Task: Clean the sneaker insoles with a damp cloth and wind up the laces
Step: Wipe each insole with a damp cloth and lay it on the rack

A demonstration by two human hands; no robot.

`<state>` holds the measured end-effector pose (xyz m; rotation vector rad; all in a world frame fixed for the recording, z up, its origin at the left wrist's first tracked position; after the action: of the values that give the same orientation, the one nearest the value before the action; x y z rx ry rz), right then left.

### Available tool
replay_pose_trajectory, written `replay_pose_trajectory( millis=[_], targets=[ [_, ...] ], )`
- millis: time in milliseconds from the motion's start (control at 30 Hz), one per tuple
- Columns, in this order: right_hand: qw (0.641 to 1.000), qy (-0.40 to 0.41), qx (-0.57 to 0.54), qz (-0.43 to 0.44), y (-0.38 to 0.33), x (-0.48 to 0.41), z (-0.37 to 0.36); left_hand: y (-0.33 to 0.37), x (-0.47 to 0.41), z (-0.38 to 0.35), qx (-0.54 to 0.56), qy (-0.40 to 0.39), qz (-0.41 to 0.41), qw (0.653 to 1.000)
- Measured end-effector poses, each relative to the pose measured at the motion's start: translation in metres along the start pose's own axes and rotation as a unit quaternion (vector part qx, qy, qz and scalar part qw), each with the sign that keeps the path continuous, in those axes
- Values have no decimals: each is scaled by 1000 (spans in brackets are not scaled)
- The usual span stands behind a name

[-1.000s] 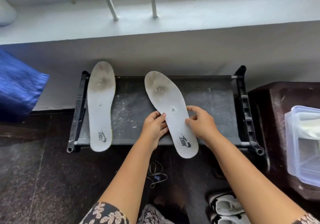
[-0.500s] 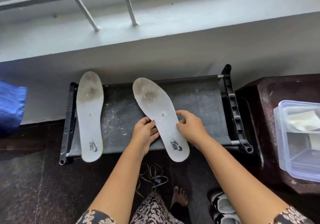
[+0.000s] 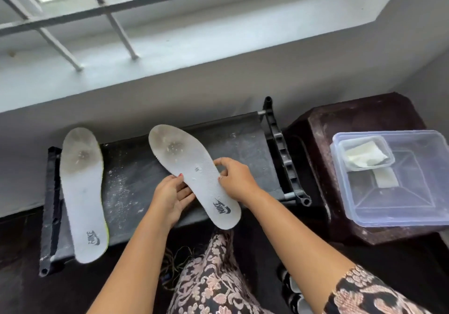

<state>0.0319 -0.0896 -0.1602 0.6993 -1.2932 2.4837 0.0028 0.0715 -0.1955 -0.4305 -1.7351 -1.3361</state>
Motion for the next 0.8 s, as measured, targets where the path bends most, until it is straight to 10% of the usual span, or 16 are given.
replay_pose_trajectory(
  millis=[433, 667, 800],
  targets=[
    [997, 29, -70, 24, -5, 7, 24, 18, -11, -33, 73, -89, -40, 993],
    [875, 471, 100, -49, 97, 57, 221, 12, -38, -36, 41, -110, -74, 990],
    [874, 329, 323, -157, 156, 57, 232, 7, -44, -31, 38, -129, -102, 986]
  ],
)
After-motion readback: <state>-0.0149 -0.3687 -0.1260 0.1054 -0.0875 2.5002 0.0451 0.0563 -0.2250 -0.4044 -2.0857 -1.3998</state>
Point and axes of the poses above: each hand's wrist, its own x-axis away from the middle knuckle, its own z-axis out of the back of the hand, y = z × x, the point moved 8 cm from there along -x, towards the middle knuckle, and after that the axes turned 5 degrees about y, right-handed, at the moved point
